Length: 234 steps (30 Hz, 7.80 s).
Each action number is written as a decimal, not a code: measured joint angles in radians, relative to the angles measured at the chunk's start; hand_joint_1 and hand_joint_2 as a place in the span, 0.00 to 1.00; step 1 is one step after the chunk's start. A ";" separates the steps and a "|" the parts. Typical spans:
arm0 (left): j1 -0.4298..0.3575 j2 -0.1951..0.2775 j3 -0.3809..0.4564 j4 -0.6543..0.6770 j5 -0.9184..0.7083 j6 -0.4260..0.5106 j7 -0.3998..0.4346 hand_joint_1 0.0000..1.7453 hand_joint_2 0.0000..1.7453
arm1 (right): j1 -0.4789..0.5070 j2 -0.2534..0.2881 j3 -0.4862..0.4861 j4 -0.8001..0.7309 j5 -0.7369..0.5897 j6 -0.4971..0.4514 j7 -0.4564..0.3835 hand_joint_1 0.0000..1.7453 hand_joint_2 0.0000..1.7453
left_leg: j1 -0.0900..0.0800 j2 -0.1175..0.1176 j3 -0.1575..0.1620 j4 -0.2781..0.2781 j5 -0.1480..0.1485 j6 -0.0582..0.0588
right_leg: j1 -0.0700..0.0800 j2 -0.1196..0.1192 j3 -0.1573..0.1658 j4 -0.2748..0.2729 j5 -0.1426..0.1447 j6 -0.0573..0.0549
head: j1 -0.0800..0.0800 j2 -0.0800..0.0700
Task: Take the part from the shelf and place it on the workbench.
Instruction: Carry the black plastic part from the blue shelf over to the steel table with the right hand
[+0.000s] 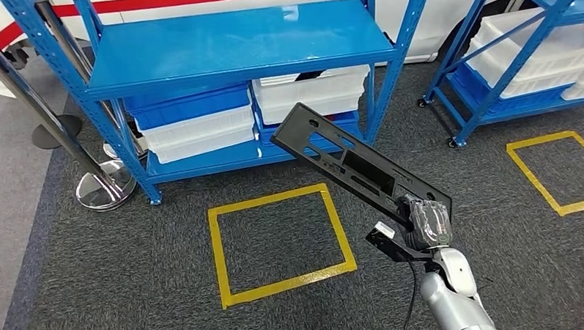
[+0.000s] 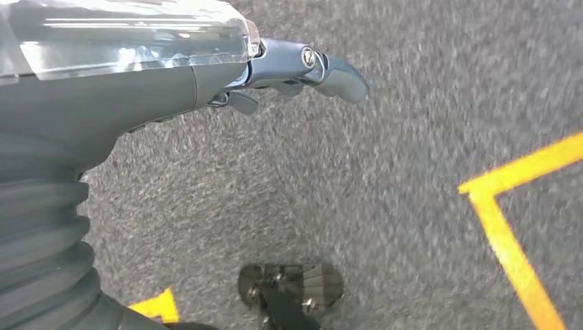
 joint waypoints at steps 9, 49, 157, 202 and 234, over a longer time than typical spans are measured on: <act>0.001 0.005 0.001 0.001 -0.010 -0.015 0.003 0.00 1.00 | -0.217 -0.064 0.007 0.032 0.204 0.056 0.132 1.00 1.00 | 0.000 0.073 -0.049 0.075 -0.027 -0.049 | -0.012 -0.046 0.082 -0.157 0.076 -0.006 | -0.002 0.000; 0.017 0.005 0.012 0.001 -0.014 -0.070 0.022 0.00 1.00 | -0.461 -0.254 0.195 0.236 0.271 0.105 0.373 1.00 1.00 | 0.005 -0.008 -0.151 0.324 -0.141 -0.042 | 0.005 0.038 0.082 -0.189 0.107 -0.039 | -0.002 0.000; 0.033 0.036 0.002 0.001 -0.086 -0.180 0.121 0.00 1.00 | -0.428 -0.154 0.192 0.326 0.399 0.068 0.477 1.00 1.00 | -0.007 0.035 -0.033 0.027 -0.010 0.000 | -0.009 -0.023 0.034 -0.036 0.026 0.024 | -0.002 0.000; 0.036 0.059 -0.077 0.001 -0.210 -0.204 0.311 0.00 1.00 | -0.460 -0.176 0.155 0.211 0.431 0.047 0.490 1.00 1.00 | 0.001 -0.007 -0.171 0.342 -0.151 -0.043 | -0.001 0.033 0.105 -0.191 0.077 -0.025 | -0.002 0.000; 0.055 0.066 -0.079 0.001 -0.186 -0.226 0.289 0.00 1.00 | -0.477 -0.119 0.159 0.267 0.428 0.043 0.440 1.00 1.00 | -0.002 -0.004 -0.147 0.254 -0.077 -0.028 | 0.012 -0.005 0.129 -0.203 0.057 -0.035 | -0.002 0.000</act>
